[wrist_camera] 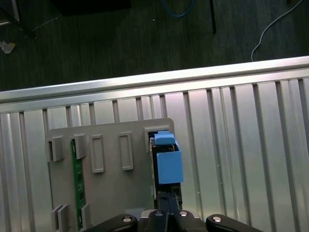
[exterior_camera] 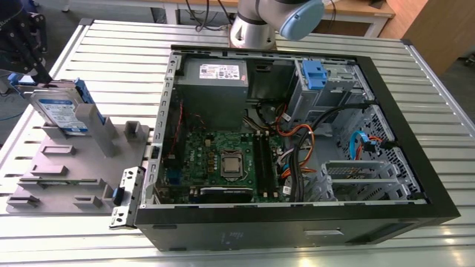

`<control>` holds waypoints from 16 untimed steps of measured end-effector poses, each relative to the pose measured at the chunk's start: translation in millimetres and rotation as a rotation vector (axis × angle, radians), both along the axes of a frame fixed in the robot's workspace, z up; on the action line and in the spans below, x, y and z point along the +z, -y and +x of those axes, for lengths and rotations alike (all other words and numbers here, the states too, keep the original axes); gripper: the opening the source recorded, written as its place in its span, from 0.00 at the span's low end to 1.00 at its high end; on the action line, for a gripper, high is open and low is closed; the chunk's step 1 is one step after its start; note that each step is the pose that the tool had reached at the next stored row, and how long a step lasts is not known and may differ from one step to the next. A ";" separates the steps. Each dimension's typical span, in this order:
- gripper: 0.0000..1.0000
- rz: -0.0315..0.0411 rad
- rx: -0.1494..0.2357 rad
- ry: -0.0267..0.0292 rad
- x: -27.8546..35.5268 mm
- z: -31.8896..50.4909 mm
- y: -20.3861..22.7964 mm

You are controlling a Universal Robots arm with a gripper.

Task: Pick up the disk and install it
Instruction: 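Pick up the disk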

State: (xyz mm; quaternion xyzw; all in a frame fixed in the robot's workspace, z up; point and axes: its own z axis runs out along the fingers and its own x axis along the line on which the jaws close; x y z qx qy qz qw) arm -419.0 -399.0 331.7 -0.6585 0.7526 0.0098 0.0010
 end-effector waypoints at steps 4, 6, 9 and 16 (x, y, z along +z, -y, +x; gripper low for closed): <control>0.11 0.0000 0.000 -0.0001 0.0 0.7 0.0; 0.11 -0.0001 0.000 -0.0001 0.0 0.7 0.0; 0.11 0.0000 0.000 -0.0001 0.0 0.7 0.0; 0.29 0.0000 0.000 0.0000 0.0 0.7 0.0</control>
